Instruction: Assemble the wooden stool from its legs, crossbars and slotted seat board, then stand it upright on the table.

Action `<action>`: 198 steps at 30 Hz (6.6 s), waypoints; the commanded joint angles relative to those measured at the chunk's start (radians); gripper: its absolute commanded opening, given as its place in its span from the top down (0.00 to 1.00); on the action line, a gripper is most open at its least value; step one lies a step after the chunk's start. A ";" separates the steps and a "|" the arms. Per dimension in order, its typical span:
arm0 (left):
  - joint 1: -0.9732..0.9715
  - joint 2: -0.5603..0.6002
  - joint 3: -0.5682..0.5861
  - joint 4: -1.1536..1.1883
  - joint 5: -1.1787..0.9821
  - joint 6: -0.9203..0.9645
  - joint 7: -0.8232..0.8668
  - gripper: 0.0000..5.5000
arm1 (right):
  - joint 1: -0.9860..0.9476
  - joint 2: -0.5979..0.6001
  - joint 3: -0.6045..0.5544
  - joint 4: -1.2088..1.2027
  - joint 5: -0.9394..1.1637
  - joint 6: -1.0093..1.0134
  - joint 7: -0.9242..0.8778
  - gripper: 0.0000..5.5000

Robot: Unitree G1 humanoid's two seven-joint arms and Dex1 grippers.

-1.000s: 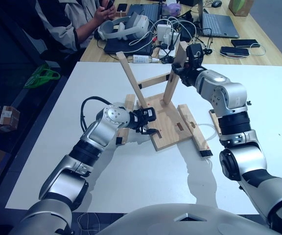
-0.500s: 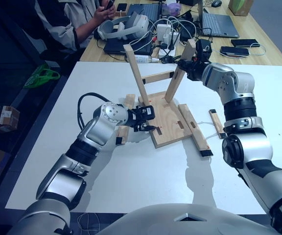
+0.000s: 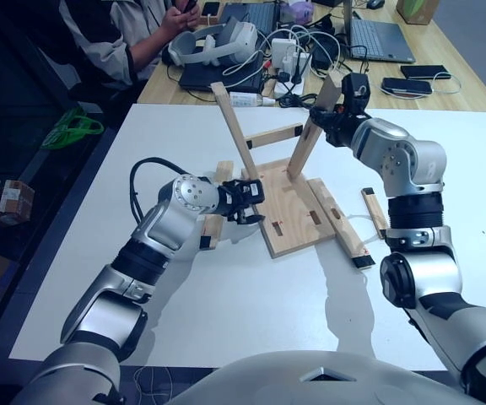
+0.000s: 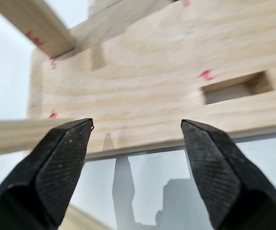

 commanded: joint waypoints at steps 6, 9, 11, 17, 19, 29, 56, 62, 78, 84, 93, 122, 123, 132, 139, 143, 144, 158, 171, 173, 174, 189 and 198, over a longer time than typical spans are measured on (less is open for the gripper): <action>0.066 0.041 0.084 -0.220 -0.021 0.124 0.024 0.38 | 0.219 0.138 -0.127 -0.300 0.009 0.273 -0.245 0.82; 0.084 0.033 0.071 -0.239 -0.010 0.153 0.045 0.38 | 0.221 0.132 -0.070 -0.341 -0.002 0.262 -0.240 0.82; 0.086 0.030 0.065 -0.238 -0.003 0.161 0.055 0.38 | 0.224 0.119 -0.027 -0.353 -0.016 0.244 -0.231 0.82; 0.078 0.005 0.058 -0.278 -0.025 0.196 0.070 0.38 | 0.216 0.112 0.036 -0.341 -0.050 0.198 -0.225 0.82; 0.079 -0.007 0.050 -0.285 -0.031 0.204 0.072 0.38 | 0.209 0.122 0.045 -0.323 -0.051 0.184 -0.226 0.82; 0.026 -0.102 0.253 -0.431 -0.219 0.269 0.151 0.38 | 0.239 0.086 0.054 -0.302 -0.058 0.160 -0.182 0.82; 0.039 -0.072 0.061 -0.414 -0.234 0.275 0.220 0.38 | 0.180 -0.041 -0.009 -0.403 -0.017 -0.015 -0.029 0.36; 0.137 0.079 -0.014 -0.415 -0.184 0.263 0.126 0.38 | 0.182 -0.058 -0.028 -0.423 0.004 0.029 -0.029 0.40; 0.137 0.101 -0.107 -0.275 -0.086 0.174 0.027 0.38 | 0.187 -0.066 -0.052 -0.498 0.085 0.175 -0.023 0.79; 0.108 0.115 -0.104 -0.151 -0.117 0.118 -0.082 0.38 | 0.148 -0.051 -0.041 -0.370 0.074 0.125 -0.021 0.79; 0.058 0.096 -0.145 -0.006 -0.047 0.024 -0.089 0.38 | 0.147 -0.036 -0.064 -0.246 0.080 0.068 -0.029 0.80; 0.034 -0.055 0.055 -0.088 -0.233 0.202 -0.005 0.38 | 0.176 0.019 0.012 -0.232 0.054 -0.043 -0.046 0.80; 0.039 -0.058 0.045 -0.092 -0.226 0.208 -0.001 0.38 | 0.178 0.020 0.022 -0.237 0.048 -0.046 -0.047 0.80; 0.080 -0.019 -0.056 -0.104 -0.148 0.203 -0.005 0.38 | 0.177 0.036 0.035 -0.246 0.020 -0.070 -0.064 0.80; 0.087 -0.001 -0.093 -0.097 -0.092 0.203 0.000 0.38 | 0.176 0.042 0.038 -0.249 0.004 -0.088 -0.073 0.80; 0.100 0.031 -0.113 -0.088 -0.057 0.189 -0.005 0.38 | 0.178 0.036 -0.005 -0.194 0.005 -0.117 -0.085 0.80; 0.102 0.033 -0.117 -0.086 -0.052 0.188 -0.005 0.38 | 0.175 0.034 -0.017 -0.176 0.008 -0.126 -0.085 0.80; 0.137 0.059 -0.112 -0.083 -0.038 0.193 0.015 0.38 | 0.154 0.069 -0.170 -0.022 0.092 -0.191 -0.135 0.80; 0.200 0.035 0.179 -0.211 -0.215 0.253 0.087 0.38 | 0.244 -0.009 0.054 -0.177 -0.014 -0.275 0.011 0.80; 0.201 0.028 0.309 -0.261 -0.316 0.289 0.084 0.38 | 0.253 -0.015 0.072 -0.183 -0.025 -0.280 0.022 0.80; 0.202 0.029 0.351 -0.276 -0.352 0.301 0.082 0.38 | 0.256 -0.018 0.077 -0.184 -0.028 -0.282 0.025 0.80; -0.161 -0.014 0.594 0.078 -0.652 0.313 0.044 0.37 | 0.254 -0.047 0.137 -0.182 -0.038 -0.282 0.092 0.80; -0.167 0.026 0.560 0.131 -0.641 0.281 0.005 0.37 | 0.261 -0.069 0.146 -0.197 -0.033 -0.266 0.120 0.80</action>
